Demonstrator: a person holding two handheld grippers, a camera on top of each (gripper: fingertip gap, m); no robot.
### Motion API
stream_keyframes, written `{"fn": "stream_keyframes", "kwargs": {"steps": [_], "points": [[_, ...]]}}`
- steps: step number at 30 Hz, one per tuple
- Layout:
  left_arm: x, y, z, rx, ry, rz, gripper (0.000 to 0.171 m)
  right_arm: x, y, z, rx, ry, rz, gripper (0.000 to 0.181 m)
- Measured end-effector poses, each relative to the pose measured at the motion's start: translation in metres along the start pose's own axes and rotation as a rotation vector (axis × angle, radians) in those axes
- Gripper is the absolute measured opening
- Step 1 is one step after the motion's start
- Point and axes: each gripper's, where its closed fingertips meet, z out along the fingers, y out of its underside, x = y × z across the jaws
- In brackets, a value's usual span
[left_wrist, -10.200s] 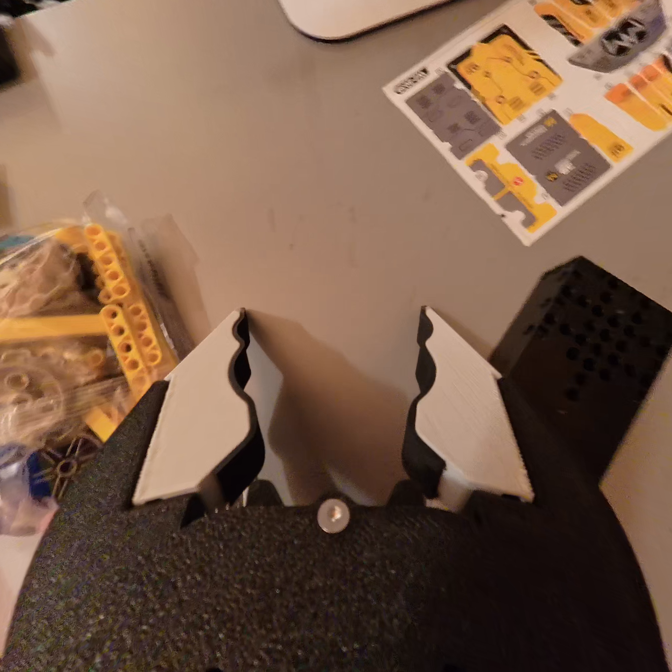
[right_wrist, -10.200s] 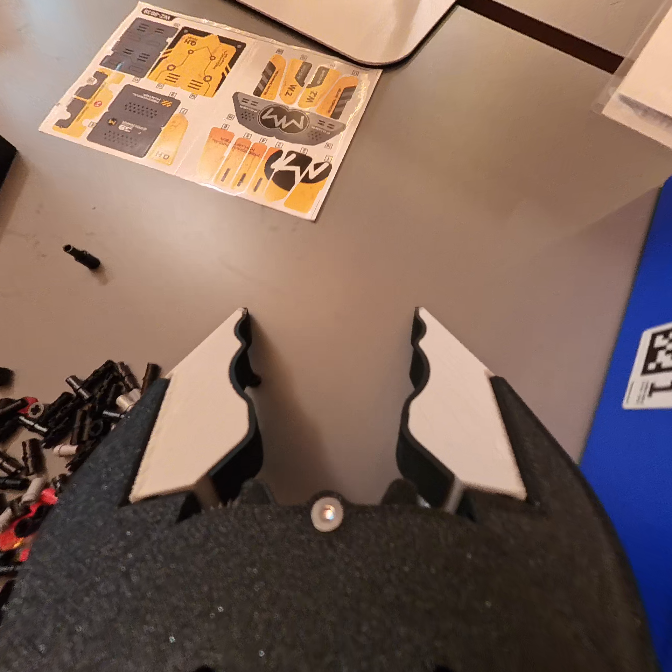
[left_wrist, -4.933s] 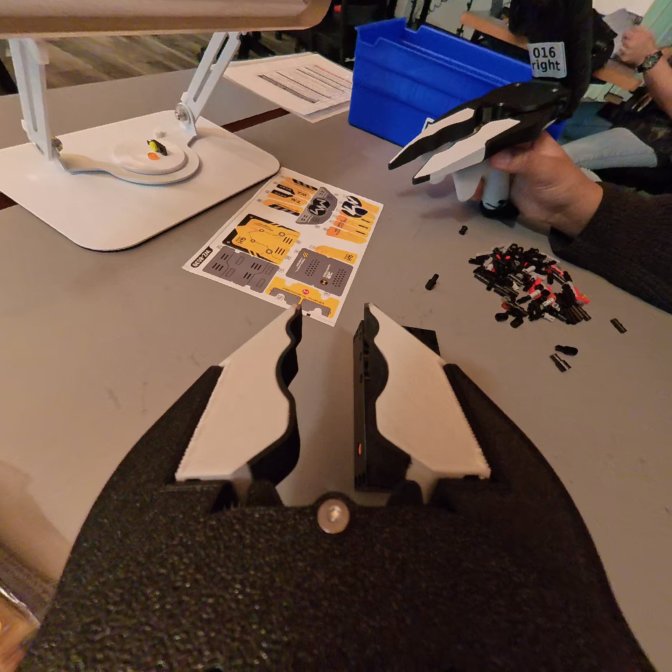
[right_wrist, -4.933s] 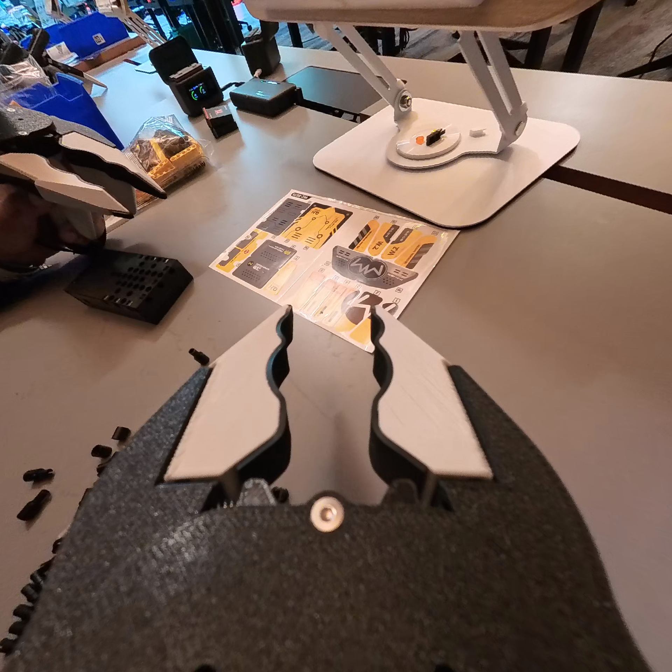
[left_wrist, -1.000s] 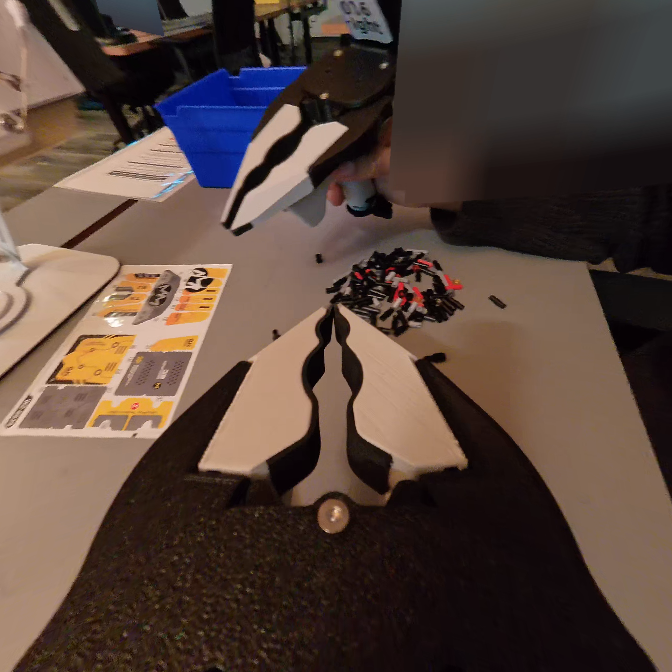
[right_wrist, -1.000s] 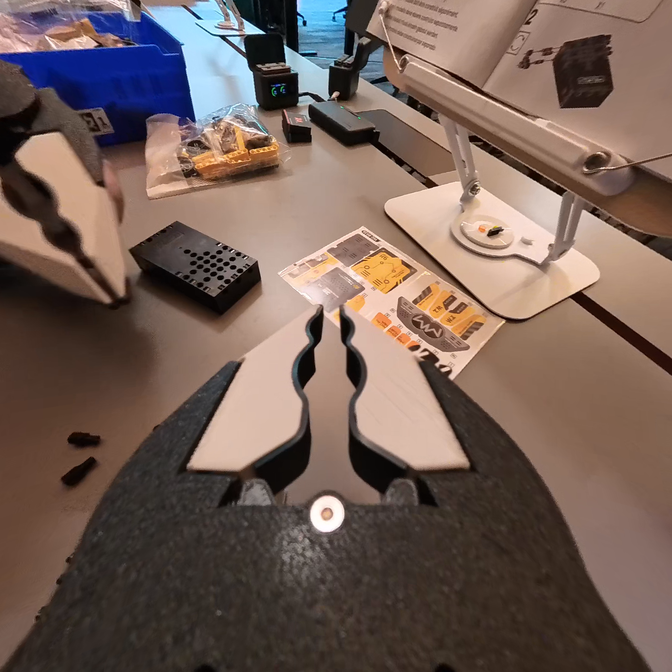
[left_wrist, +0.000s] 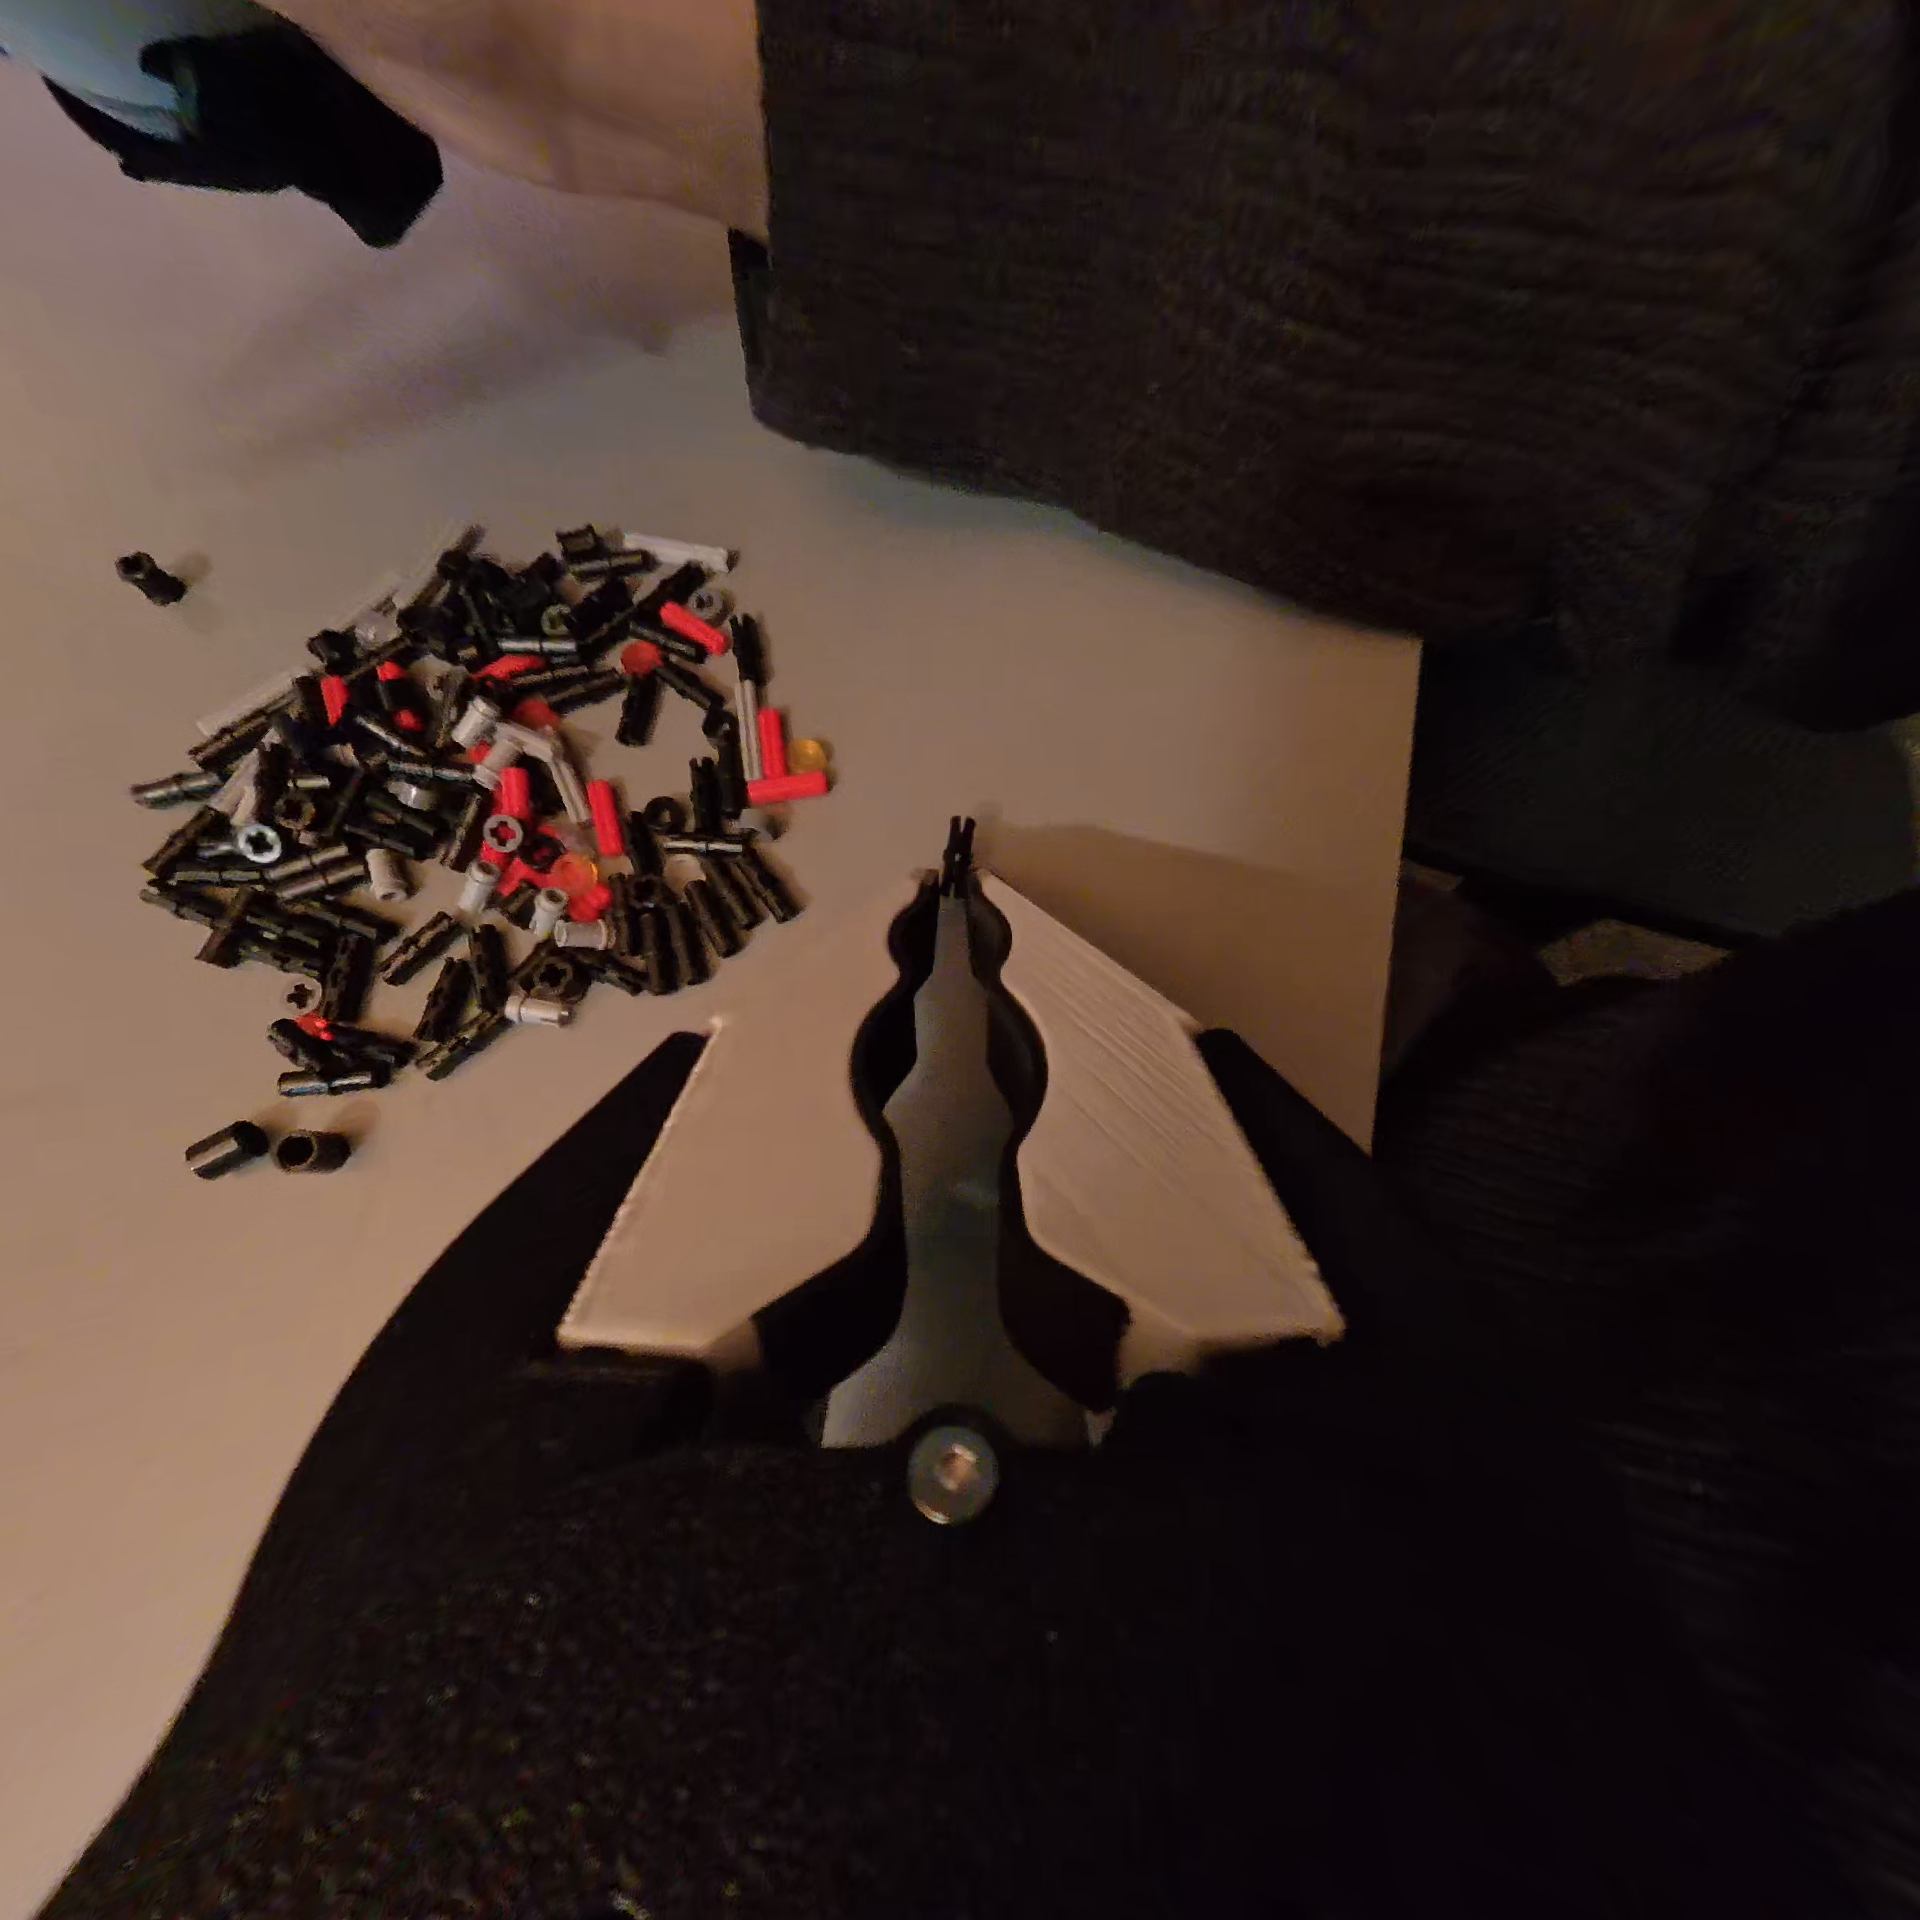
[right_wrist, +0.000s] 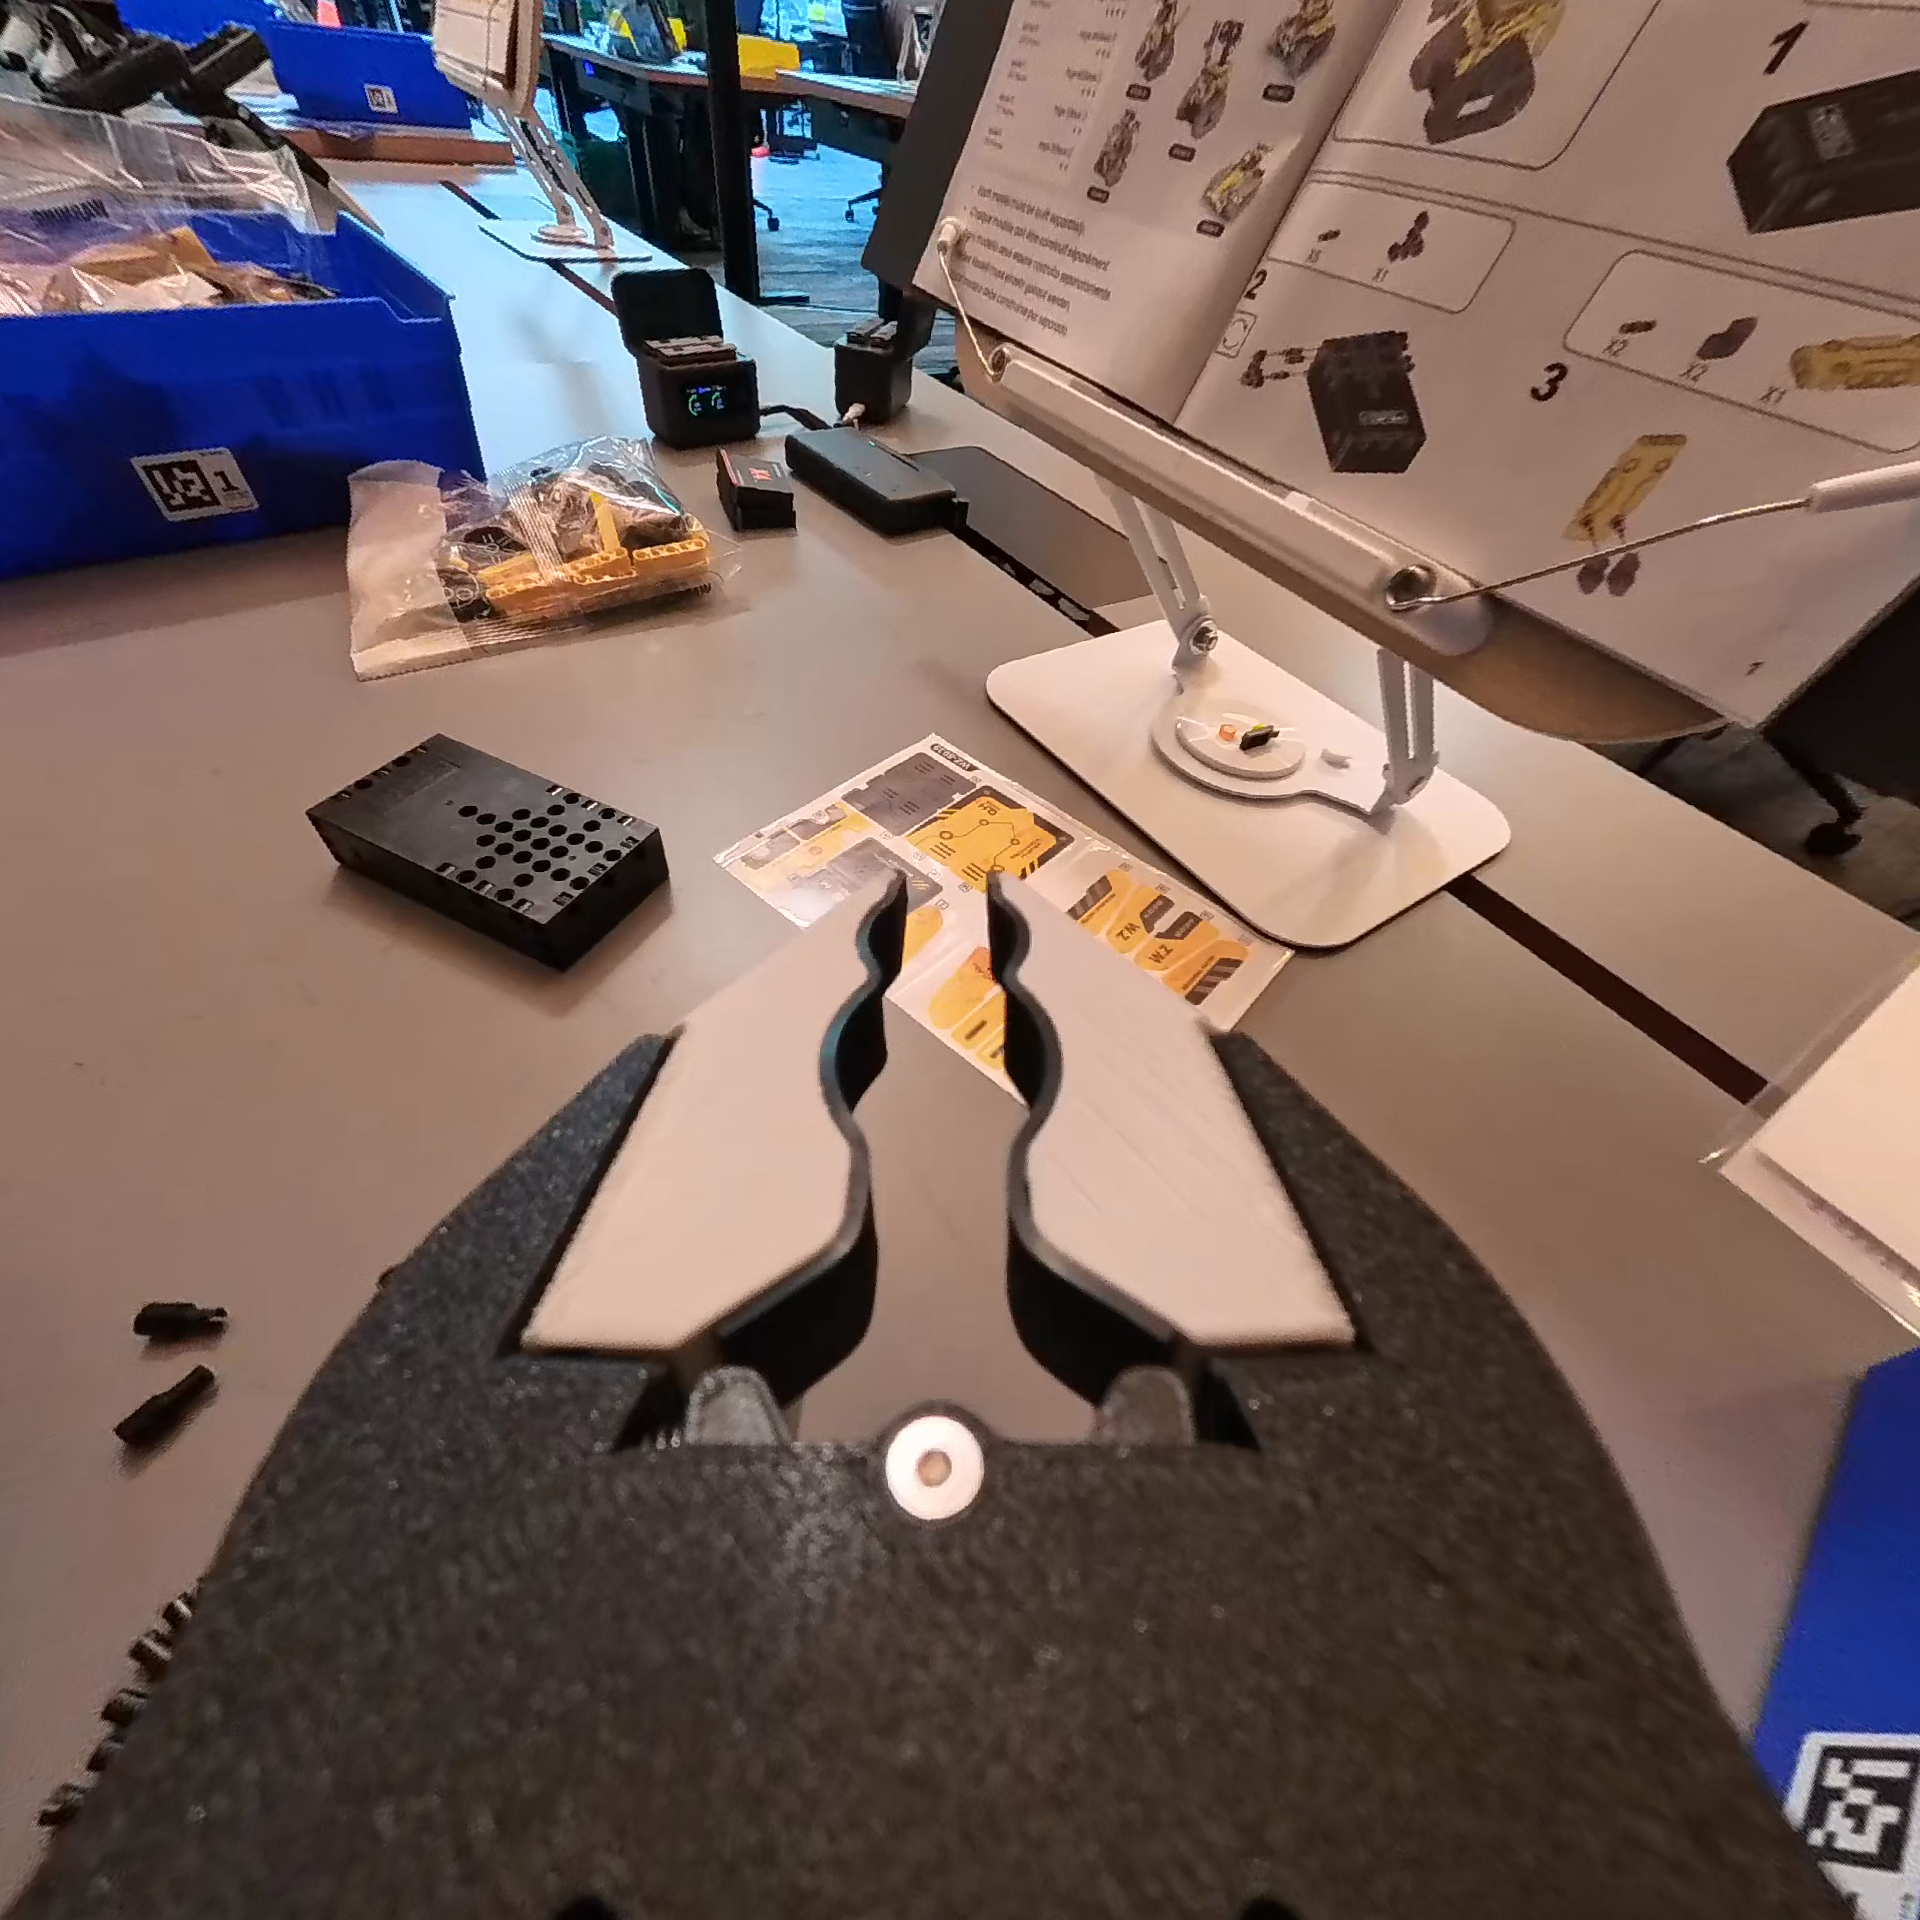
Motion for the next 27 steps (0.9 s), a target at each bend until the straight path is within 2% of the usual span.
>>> {"fn": "stream_keyframes", "kwargs": {"steps": [4,6,8,10,12,16,20,22,27], "points": [[-0.018,-0.01,-0.019,0.085,-0.008,-0.029,0.004,-0.003,-0.005,-0.002,0.025,-0.015,0.001,0.015],[-0.042,-0.016,-0.038,0.138,-0.062,-0.027,0.004,-0.006,-0.01,-0.003,0.045,-0.029,-0.003,0.017],[-0.073,-0.026,-0.065,0.206,-0.128,-0.013,0.004,-0.002,-0.014,-0.005,0.069,0.006,-0.001,0.031],[-0.107,-0.034,-0.092,0.28,-0.2,0.002,0.003,0.001,-0.02,-0.009,0.098,0.041,-0.008,0.037],[-0.129,-0.042,-0.113,0.359,-0.199,0.023,0.003,-0.001,-0.028,-0.013,0.147,0.042,-0.007,0.048],[-0.161,-0.042,-0.13,0.421,-0.235,0.063,0.004,-0.022,-0.037,-0.013,0.24,-0.054,0.03,0.049],[-0.157,-0.038,-0.136,0.492,-0.159,0.03,0.003,-0.079,-0.031,-0.008,0.218,-0.452,0.139,0.041],[-0.157,-0.035,-0.138,0.49,-0.152,0.031,0.003,-0.101,-0.029,-0.01,0.225,-0.589,0.152,0.029],[-0.144,-0.033,-0.141,0.495,-0.02,0.029,0.003,-0.117,-0.013,-0.004,0.17,-0.598,0.012,0.01]]}}
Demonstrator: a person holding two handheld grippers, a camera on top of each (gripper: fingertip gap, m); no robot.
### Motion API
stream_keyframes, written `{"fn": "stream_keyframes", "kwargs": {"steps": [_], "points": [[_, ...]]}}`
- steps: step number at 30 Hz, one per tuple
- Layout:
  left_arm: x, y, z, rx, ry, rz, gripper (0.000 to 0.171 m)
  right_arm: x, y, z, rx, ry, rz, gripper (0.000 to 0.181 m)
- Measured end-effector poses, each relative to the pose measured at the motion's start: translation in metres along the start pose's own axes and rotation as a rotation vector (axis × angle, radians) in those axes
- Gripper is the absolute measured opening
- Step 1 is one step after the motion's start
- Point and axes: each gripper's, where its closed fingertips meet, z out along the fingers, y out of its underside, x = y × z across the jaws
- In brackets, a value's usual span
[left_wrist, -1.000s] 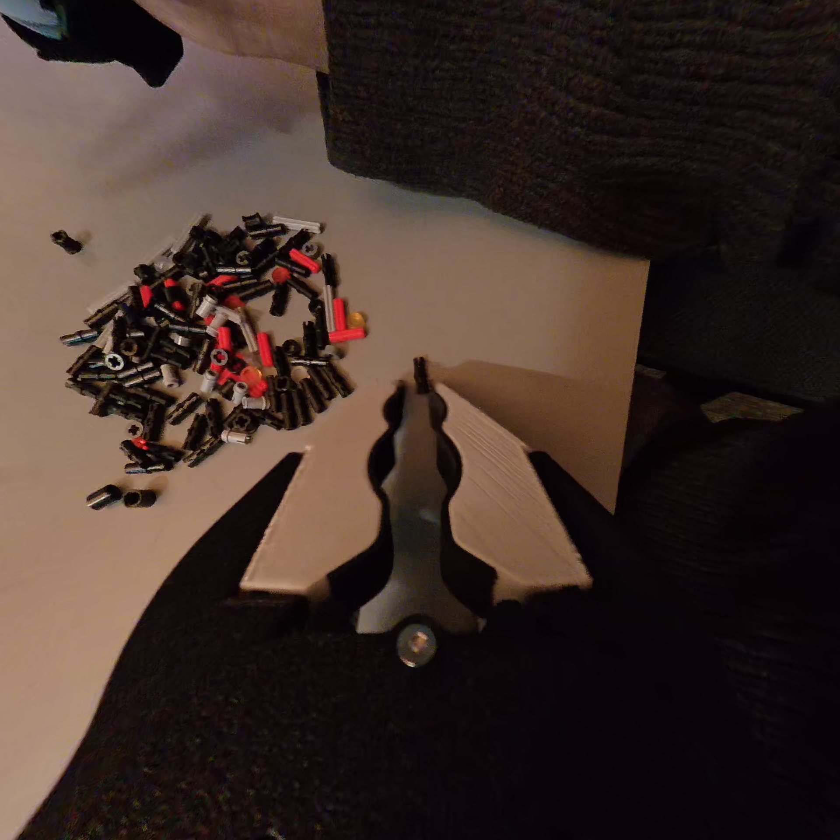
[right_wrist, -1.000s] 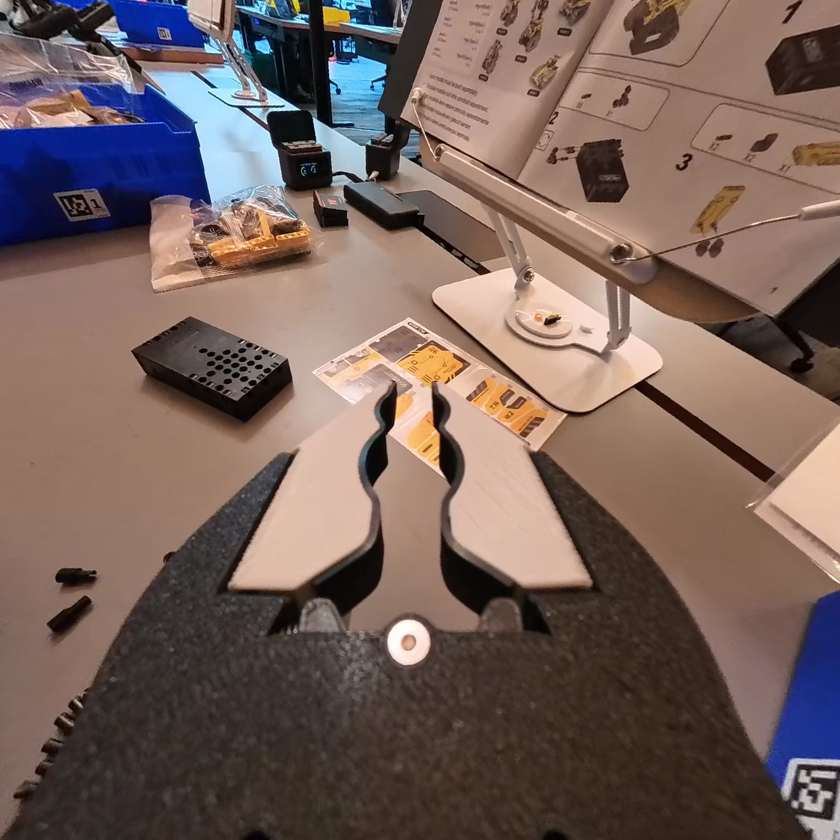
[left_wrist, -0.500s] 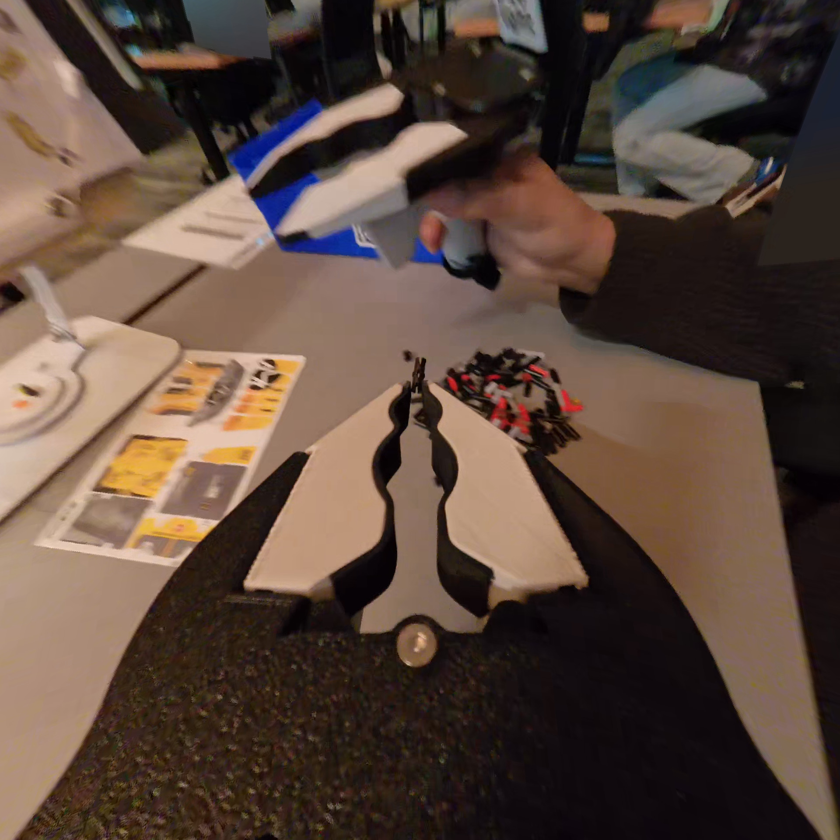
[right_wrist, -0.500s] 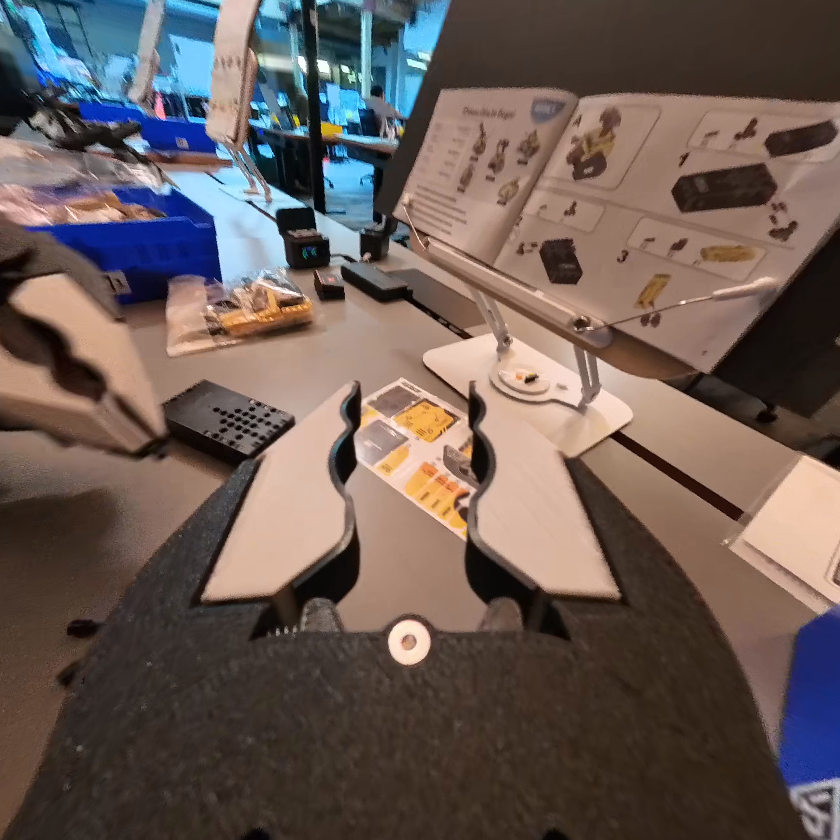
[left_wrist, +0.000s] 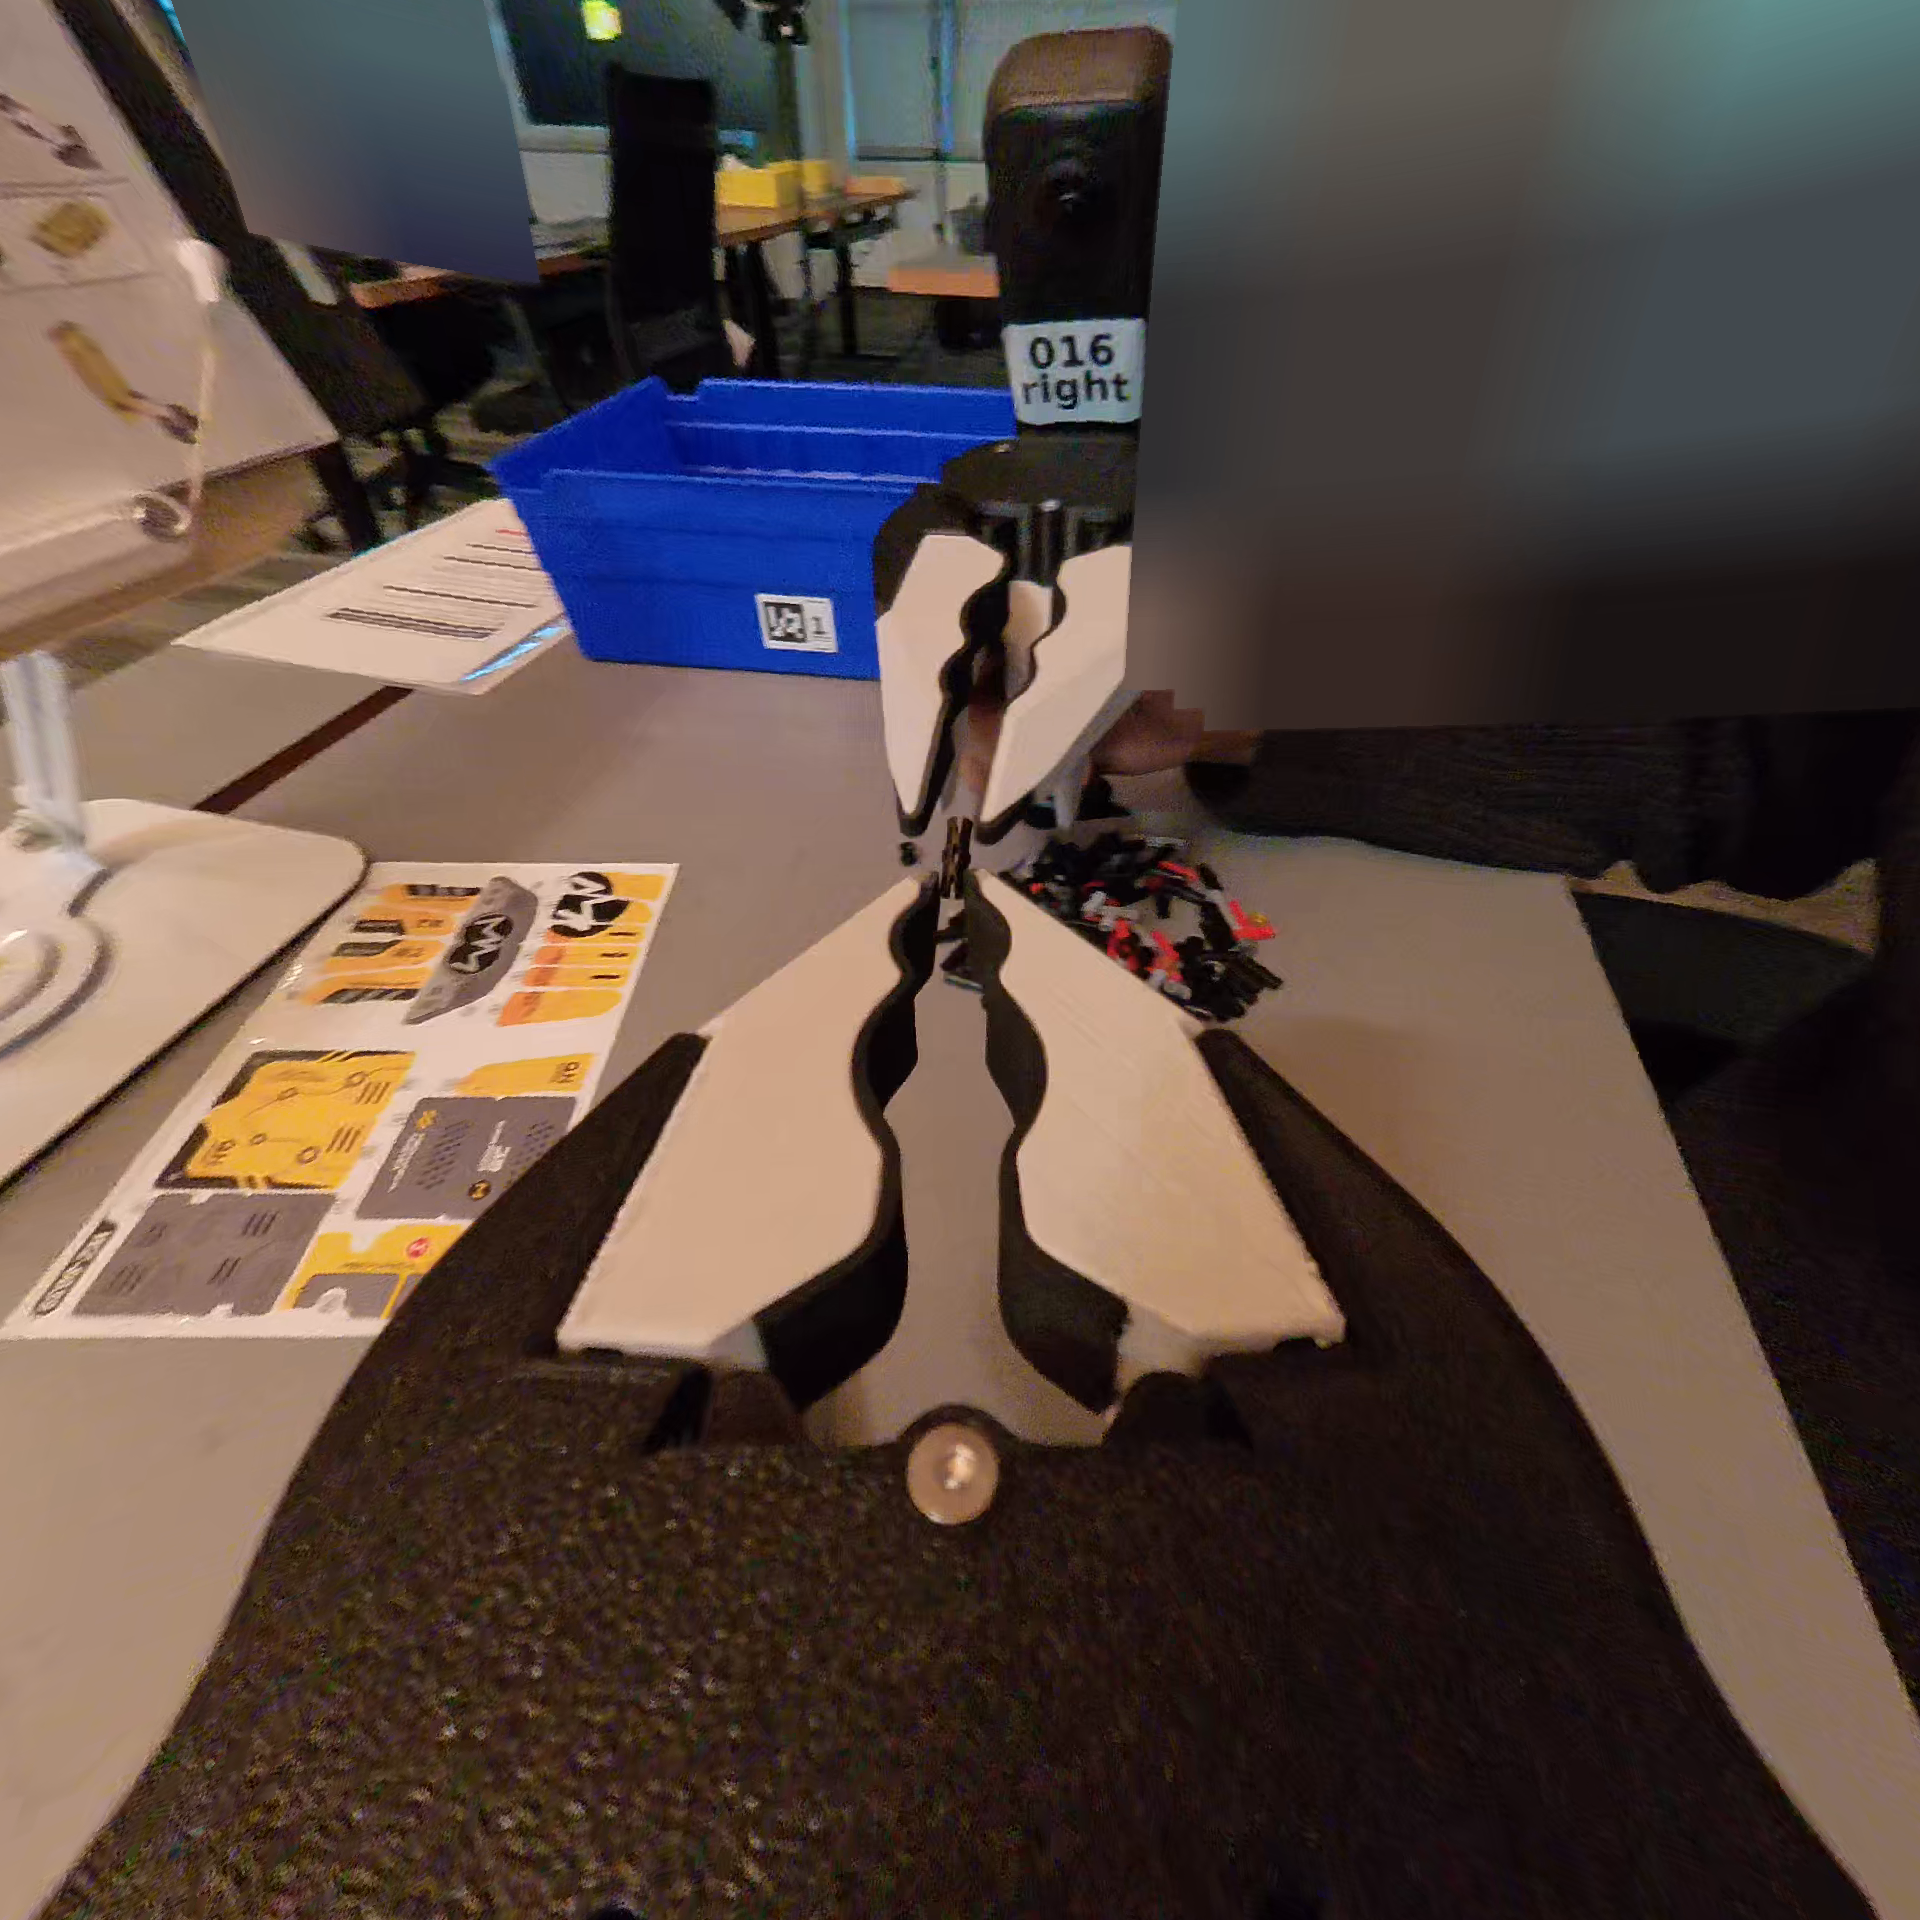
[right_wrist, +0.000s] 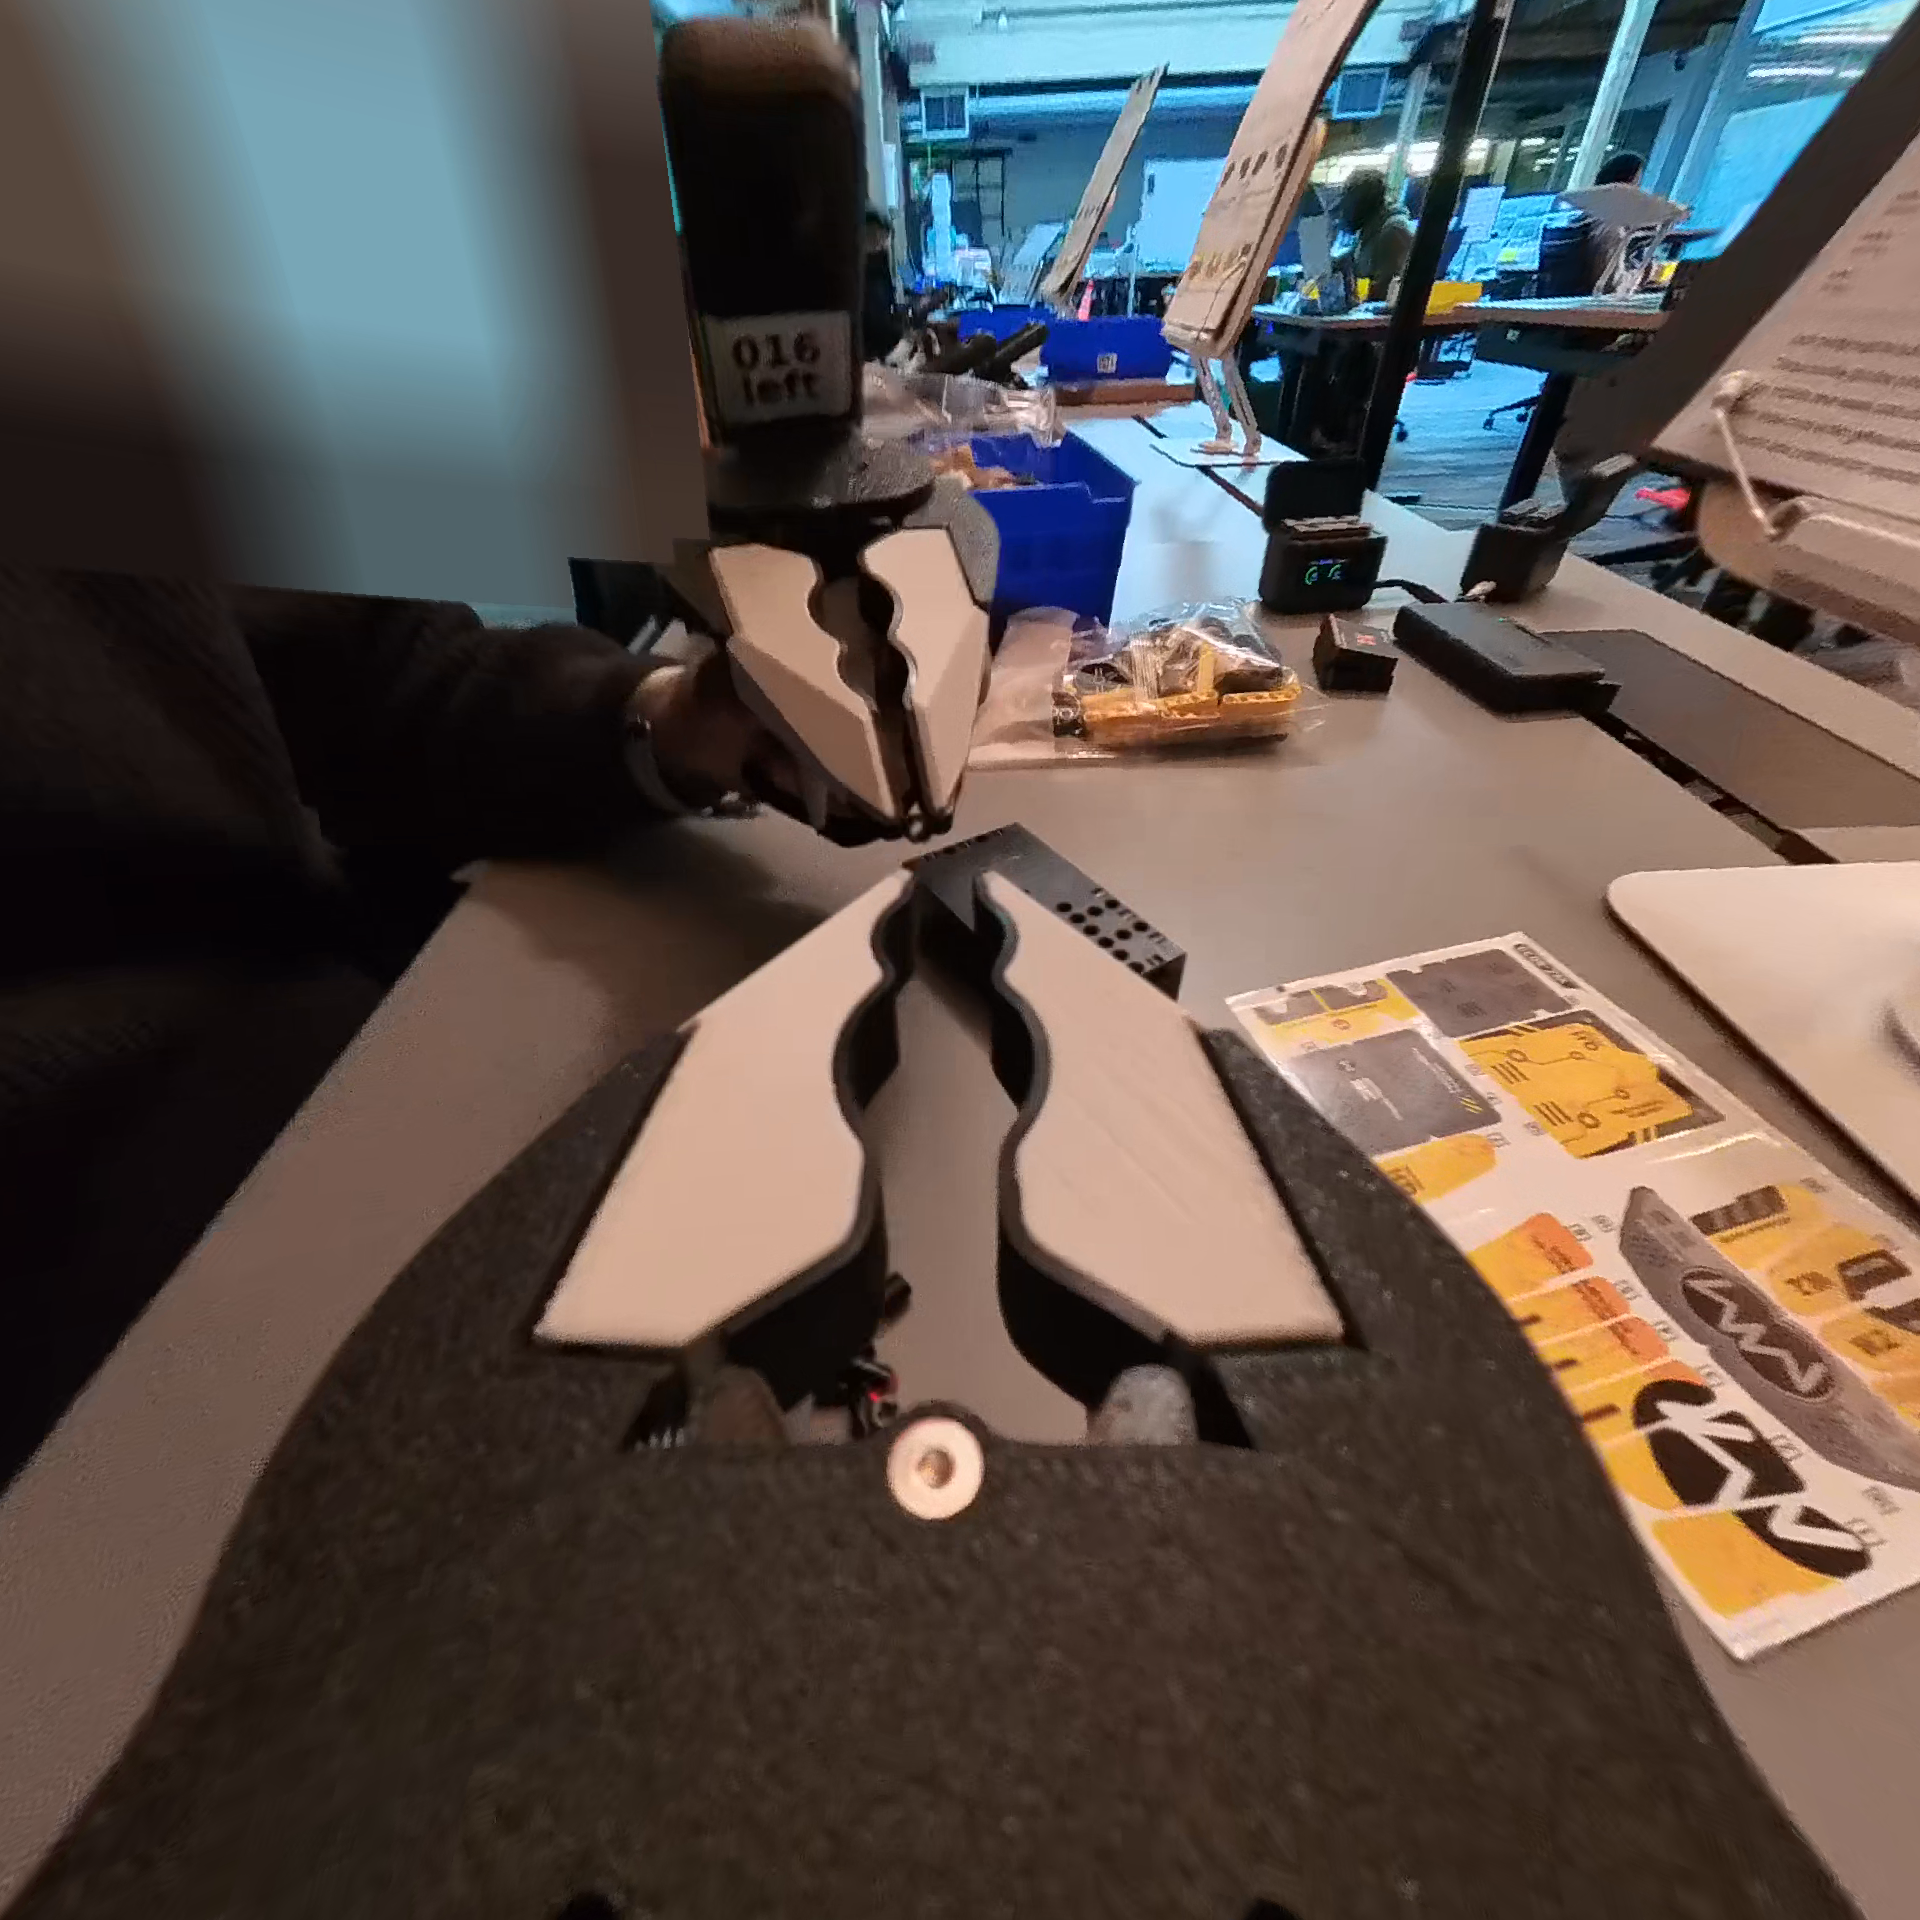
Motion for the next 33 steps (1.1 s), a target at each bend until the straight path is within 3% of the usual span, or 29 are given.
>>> {"fn": "stream_keyframes", "kwargs": {"steps": [7,23,29,33], "points": [[0.01,0.007,-0.001,-0.062,0.036,0.09,0.003,-0.016,0.003,0.003,-0.047,-0.062,-0.052,0.009],[0.015,0.014,0.002,-0.098,0.052,0.115,0.003,-0.021,0.01,0.009,-0.098,-0.06,-0.089,0.005],[0.014,0.003,0.001,-0.015,0.034,0.095,0.005,-0.019,-0.001,0.005,-0.064,-0.03,-0.103,0.004],[0.018,-0.005,-0.001,0.064,0.111,-0.017,0.009,-0.017,-0.019,-0.003,0.004,0.005,-0.102,0.004]]}}
